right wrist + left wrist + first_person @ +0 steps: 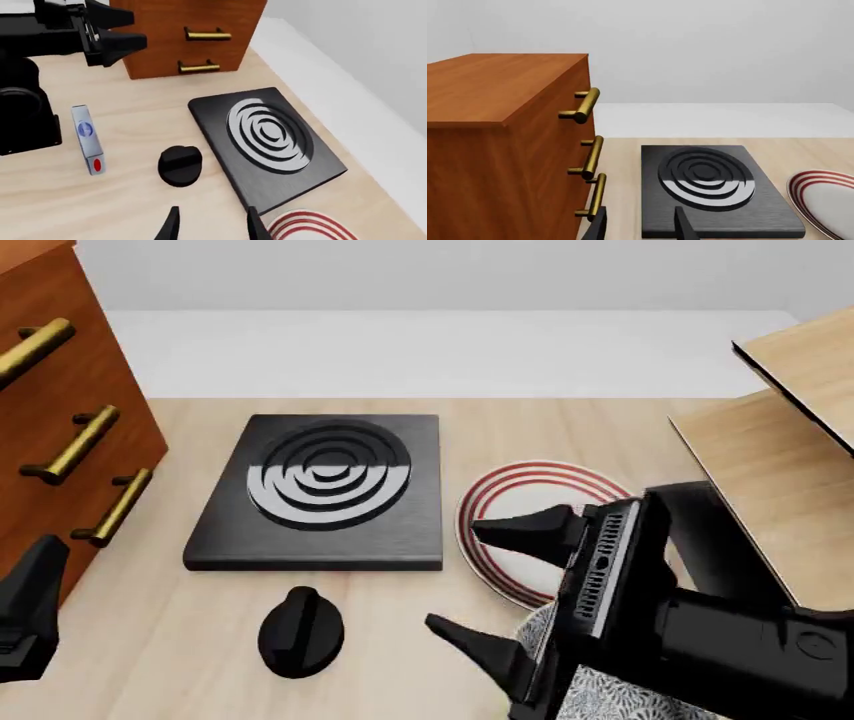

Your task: Pick up the cream cheese and put it in the bowl.

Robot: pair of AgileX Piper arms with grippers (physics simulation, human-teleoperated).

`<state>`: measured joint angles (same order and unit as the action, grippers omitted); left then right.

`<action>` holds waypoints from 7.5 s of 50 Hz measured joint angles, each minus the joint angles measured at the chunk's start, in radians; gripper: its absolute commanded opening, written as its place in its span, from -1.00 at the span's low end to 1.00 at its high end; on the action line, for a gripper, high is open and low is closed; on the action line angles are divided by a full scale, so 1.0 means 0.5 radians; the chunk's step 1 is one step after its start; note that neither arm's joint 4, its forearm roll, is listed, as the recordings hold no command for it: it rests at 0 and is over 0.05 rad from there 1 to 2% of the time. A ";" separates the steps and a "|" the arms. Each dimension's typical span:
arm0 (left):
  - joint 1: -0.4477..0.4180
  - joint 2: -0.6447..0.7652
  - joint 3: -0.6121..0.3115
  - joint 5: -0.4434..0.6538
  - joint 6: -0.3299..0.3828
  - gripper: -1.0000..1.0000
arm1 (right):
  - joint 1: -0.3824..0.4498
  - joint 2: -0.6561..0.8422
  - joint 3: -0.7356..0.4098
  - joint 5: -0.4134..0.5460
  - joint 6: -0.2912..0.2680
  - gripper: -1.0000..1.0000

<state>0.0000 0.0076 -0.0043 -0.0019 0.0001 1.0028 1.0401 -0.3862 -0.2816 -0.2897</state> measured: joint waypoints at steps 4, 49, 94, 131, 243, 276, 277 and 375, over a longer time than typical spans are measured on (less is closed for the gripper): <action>0.000 0.000 0.000 0.000 0.000 1.00 | 0.066 0.169 -0.068 -0.060 -0.003 1.00; 0.000 0.000 0.000 0.000 0.000 1.00 | 0.650 1.386 -0.795 -0.296 0.131 1.00; 0.000 0.000 0.000 0.000 0.000 1.00 | 0.772 1.802 -1.003 -0.463 0.312 1.00; 0.000 0.000 0.000 0.000 0.000 1.00 | 0.769 2.038 -1.071 -0.547 0.399 1.00; 0.000 0.000 0.000 0.000 0.000 1.00 | 0.572 0.775 -0.196 -0.299 0.250 -1.00; 0.000 0.000 0.000 0.000 0.000 1.00 | 0.191 -0.318 0.042 0.579 0.114 -1.00; 0.000 0.000 0.000 0.000 0.000 1.00 | 0.178 -0.351 0.046 0.610 0.111 -1.00; 0.000 0.000 0.000 0.000 0.000 1.00 | -0.499 -1.631 0.439 1.927 0.067 -1.00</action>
<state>0.0000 0.0076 -0.0043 -0.0019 0.0000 0.7531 0.2245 -0.1666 0.6817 -0.2563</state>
